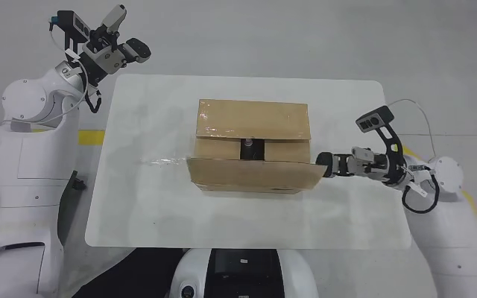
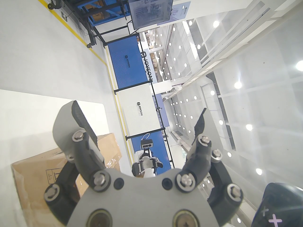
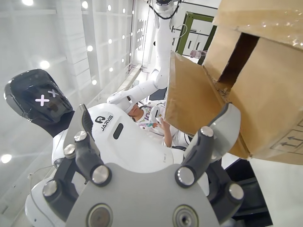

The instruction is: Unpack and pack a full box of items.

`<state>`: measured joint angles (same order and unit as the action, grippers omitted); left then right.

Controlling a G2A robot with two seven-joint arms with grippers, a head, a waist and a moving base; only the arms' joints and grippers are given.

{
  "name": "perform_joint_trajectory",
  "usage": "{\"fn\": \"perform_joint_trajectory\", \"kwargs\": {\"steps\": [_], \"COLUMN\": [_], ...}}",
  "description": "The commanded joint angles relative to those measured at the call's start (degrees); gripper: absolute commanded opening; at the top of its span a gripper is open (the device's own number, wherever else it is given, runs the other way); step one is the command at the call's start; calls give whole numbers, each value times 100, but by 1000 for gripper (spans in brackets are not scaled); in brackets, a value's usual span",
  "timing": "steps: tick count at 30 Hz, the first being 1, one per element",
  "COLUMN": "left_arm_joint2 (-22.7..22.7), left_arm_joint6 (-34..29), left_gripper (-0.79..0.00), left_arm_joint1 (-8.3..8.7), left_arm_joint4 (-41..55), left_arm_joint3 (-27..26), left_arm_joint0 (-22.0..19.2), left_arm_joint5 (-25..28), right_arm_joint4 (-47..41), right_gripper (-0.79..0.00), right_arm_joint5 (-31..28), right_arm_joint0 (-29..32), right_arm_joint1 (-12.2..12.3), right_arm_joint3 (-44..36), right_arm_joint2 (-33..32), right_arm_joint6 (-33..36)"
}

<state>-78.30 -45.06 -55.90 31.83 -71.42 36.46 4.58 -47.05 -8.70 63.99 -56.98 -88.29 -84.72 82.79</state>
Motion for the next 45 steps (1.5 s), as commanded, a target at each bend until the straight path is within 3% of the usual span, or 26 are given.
{"fn": "perform_joint_trajectory", "kwargs": {"steps": [1, 6, 31, 45], "left_arm_joint2": [0, 0, 0, 0], "left_arm_joint6": [0, 0, 0, 0], "left_gripper": [0, 0, 0, 0], "left_arm_joint1": [0, 0, 0, 0], "left_arm_joint4": [0, 0, 0, 0], "left_arm_joint3": [0, 0, 0, 0], "left_arm_joint0": [0, 0, 0, 0], "left_arm_joint5": [0, 0, 0, 0], "right_arm_joint4": [-24, -11, 618, 880], "right_gripper": [0, 0, 0, 0], "right_arm_joint5": [-49, -123, -64, 287], "right_arm_joint0": [-1, -1, 641, 347], "right_arm_joint1": [3, 20, 362, 532], "right_arm_joint3": [-42, -214, -1382, -1334], "right_arm_joint2": [3, 38, 672, 1163], "right_arm_joint6": [127, 521, 521, 521]}}
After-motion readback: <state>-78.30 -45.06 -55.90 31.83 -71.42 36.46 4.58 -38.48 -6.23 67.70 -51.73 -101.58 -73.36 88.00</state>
